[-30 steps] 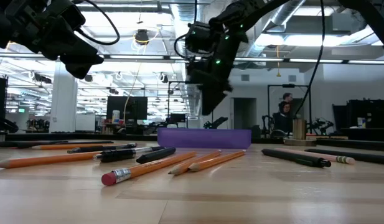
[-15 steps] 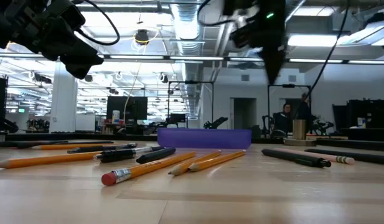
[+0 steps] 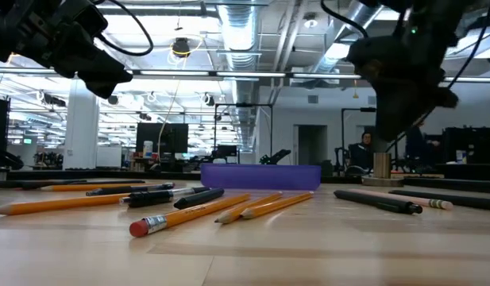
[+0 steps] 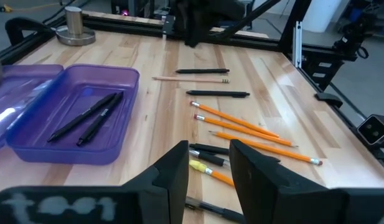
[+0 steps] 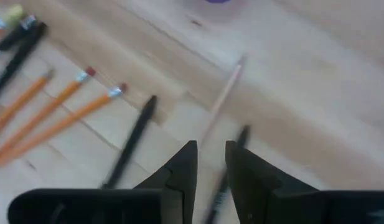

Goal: Pick & place school supplies into a supply box
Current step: Put the black pen into the the purple supply box

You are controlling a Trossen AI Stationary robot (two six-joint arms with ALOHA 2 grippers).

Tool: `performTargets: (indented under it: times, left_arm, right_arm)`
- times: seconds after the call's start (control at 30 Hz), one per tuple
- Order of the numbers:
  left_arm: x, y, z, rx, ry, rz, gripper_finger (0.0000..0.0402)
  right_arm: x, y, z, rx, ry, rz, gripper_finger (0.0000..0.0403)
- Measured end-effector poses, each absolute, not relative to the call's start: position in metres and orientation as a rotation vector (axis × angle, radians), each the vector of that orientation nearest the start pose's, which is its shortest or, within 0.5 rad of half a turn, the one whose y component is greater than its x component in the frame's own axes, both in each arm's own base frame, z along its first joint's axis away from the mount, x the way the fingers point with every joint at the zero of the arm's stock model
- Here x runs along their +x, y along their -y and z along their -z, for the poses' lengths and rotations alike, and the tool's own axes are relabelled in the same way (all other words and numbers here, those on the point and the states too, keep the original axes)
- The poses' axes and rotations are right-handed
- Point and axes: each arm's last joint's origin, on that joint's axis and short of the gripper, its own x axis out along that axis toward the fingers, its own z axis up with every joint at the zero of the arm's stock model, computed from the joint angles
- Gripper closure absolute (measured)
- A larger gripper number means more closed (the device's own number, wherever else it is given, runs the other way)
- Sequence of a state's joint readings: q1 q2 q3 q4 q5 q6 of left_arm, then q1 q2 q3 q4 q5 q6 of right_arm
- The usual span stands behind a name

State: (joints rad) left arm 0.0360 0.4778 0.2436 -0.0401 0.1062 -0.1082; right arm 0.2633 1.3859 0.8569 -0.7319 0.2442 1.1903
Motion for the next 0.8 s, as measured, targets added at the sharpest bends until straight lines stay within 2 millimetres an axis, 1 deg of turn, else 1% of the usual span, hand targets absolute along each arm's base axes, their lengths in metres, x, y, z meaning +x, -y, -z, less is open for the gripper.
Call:
performTargets:
  times: [0.07, 0.17, 0.3, 0.4, 0.57, 0.8]
  left_arm:
    - [0.131, -0.002, -0.2, -0.111, -0.276, 0.049, 0.0297]
    - [0.131, -0.002, -0.2, -0.107, -0.276, 0.046, 0.0297]
    - [0.131, -0.002, -0.2, -0.108, -0.279, 0.045, 0.0297]
    - [0.13, -0.002, -0.199, -0.125, -0.294, 0.041, 0.0297]
    - [0.13, -0.002, -0.198, -0.159, -0.301, 0.035, 0.0297]
    - [0.13, -0.002, -0.198, -0.171, -0.302, 0.034, 0.0297]
  right_arm:
    - [0.236, -0.063, -0.192, 0.737, -1.039, 0.695, 0.0326]
    - [0.234, -0.069, -0.18, 0.718, -1.096, 0.755, 0.0326]
    - [0.232, -0.072, -0.167, 0.719, -1.157, 0.842, 0.0326]
    - [0.235, -0.073, -0.158, 0.706, -1.183, 0.861, 0.0326]
    - [0.238, -0.074, -0.148, 0.689, -1.239, 0.861, 0.0326]
    - [0.241, -0.075, -0.141, 0.655, -1.265, 0.843, 0.0326]
